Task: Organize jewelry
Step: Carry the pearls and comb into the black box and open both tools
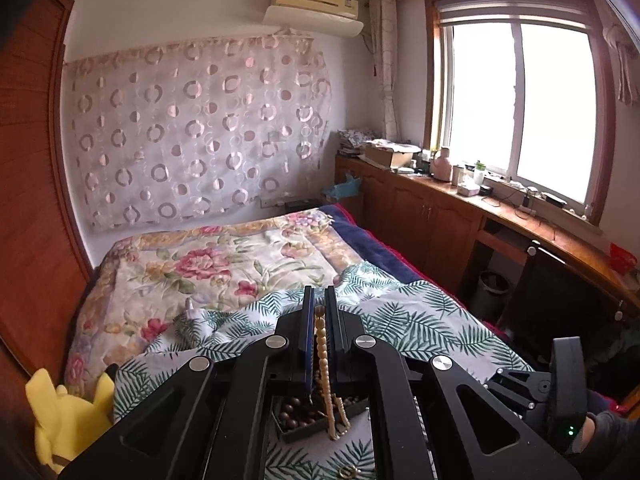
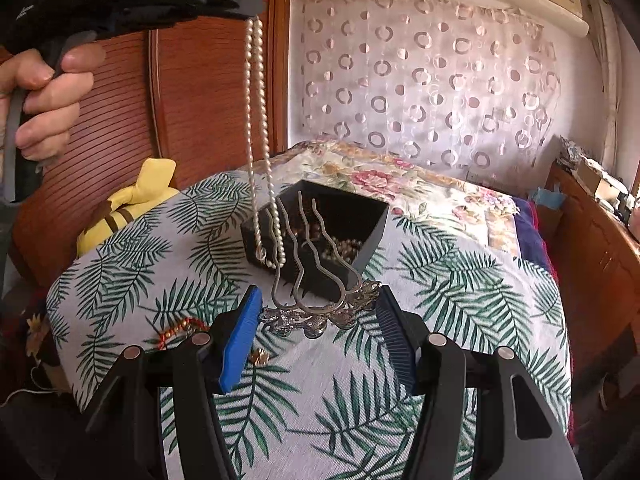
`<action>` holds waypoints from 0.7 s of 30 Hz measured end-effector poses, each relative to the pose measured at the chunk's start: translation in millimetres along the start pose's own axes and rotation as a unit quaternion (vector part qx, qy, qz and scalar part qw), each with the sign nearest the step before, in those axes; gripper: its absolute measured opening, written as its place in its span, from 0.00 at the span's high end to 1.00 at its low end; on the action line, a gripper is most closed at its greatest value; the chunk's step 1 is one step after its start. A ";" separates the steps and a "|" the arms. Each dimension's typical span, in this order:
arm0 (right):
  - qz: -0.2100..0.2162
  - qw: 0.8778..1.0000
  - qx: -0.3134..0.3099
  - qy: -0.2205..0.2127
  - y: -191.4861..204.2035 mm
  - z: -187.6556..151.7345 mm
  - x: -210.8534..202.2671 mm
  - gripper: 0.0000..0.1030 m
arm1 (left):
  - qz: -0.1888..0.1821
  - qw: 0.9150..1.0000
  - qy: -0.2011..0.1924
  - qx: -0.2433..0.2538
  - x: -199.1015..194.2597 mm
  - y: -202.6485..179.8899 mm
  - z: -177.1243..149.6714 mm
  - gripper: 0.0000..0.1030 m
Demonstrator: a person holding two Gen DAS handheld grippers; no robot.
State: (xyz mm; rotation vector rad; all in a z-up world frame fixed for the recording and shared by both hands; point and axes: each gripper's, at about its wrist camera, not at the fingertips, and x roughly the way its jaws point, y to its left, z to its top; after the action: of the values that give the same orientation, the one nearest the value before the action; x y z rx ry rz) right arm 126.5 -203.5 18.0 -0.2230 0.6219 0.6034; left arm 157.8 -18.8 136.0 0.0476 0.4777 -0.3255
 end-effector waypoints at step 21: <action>0.001 1.000 -0.029 -0.006 -2.1 50.7 45.8 0.41 | -0.022 0.999 0.015 -0.024 42.0 20.0 10.4 0.96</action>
State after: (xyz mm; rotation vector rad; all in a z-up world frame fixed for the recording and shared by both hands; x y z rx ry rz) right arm 181.7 -165.3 30.7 -0.2736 0.5939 0.6249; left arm 203.9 -13.5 125.4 -0.0043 0.5176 -0.3574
